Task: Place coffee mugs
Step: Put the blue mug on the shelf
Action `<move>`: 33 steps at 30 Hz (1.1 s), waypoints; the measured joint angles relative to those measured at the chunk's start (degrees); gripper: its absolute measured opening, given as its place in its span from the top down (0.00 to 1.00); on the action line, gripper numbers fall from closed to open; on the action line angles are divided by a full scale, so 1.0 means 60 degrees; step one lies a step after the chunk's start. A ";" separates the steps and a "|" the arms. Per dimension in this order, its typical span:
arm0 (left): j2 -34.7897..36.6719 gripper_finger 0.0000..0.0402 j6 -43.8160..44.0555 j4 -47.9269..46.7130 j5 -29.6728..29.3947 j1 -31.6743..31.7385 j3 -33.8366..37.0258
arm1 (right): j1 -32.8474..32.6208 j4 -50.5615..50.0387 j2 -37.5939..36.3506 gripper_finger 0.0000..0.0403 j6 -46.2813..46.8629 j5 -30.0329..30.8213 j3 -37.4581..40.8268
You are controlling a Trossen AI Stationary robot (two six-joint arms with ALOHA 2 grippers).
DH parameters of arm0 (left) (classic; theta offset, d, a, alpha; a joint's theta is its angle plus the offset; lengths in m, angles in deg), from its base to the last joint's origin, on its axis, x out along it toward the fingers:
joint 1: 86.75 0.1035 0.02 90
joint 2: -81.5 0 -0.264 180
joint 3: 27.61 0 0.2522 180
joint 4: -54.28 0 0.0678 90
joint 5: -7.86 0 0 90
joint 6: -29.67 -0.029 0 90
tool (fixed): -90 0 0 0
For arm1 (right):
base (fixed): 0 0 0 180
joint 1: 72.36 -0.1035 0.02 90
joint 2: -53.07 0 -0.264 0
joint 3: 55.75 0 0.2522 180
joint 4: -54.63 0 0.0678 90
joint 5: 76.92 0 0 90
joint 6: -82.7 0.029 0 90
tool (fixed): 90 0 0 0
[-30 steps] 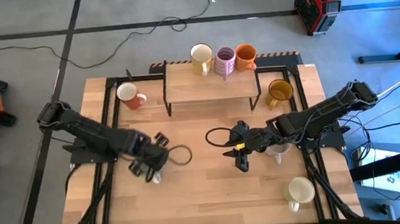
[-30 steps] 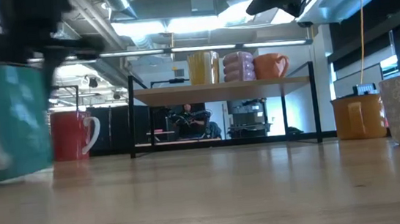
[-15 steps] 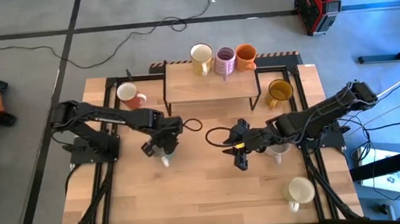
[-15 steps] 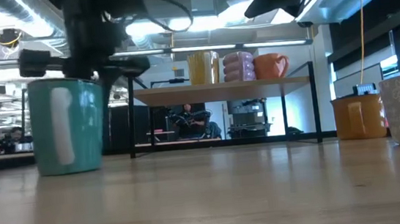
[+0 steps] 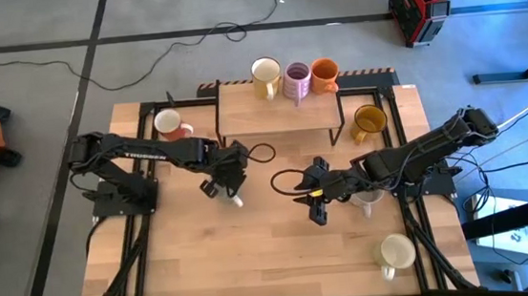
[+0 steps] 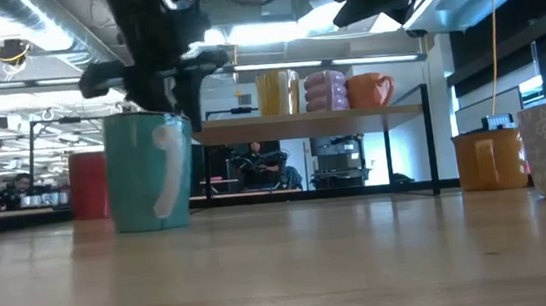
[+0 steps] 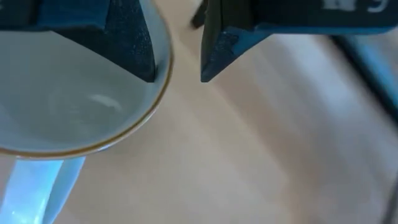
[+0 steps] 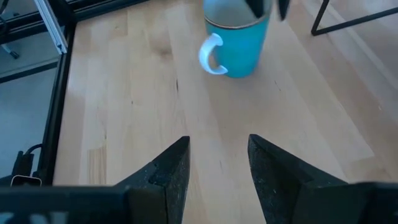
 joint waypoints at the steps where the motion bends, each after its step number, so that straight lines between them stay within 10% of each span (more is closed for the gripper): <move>1: 0.0051 0.69 0.0079 -0.0031 -0.0174 0.0003 -0.0113 | 0.0000 0.0001 0.0000 0.62 -0.0001 0.0000 0.0000; 10: 0.0106 0.69 0.2237 -0.0327 -0.0114 -0.0086 -0.1797 | 0.0000 -0.0458 0.0004 0.62 -0.0004 -0.0004 0.0000; 18: 0.1295 0.70 0.7212 -0.0356 0.0053 -0.0942 -0.2356 | 0.0000 -0.1075 0.0007 0.62 0.0001 -0.0265 0.0000; 26: 0.3242 0.70 1.2472 0.1702 -0.2955 -0.3923 0.0111 | 0.0000 -0.1384 -0.0467 0.62 -0.1220 -0.0492 0.0000; 33: 0.2498 0.70 1.6074 0.2044 -0.5915 -0.6311 0.0755 | 0.0000 -0.1875 -0.1274 0.62 -0.2512 -0.0322 0.0000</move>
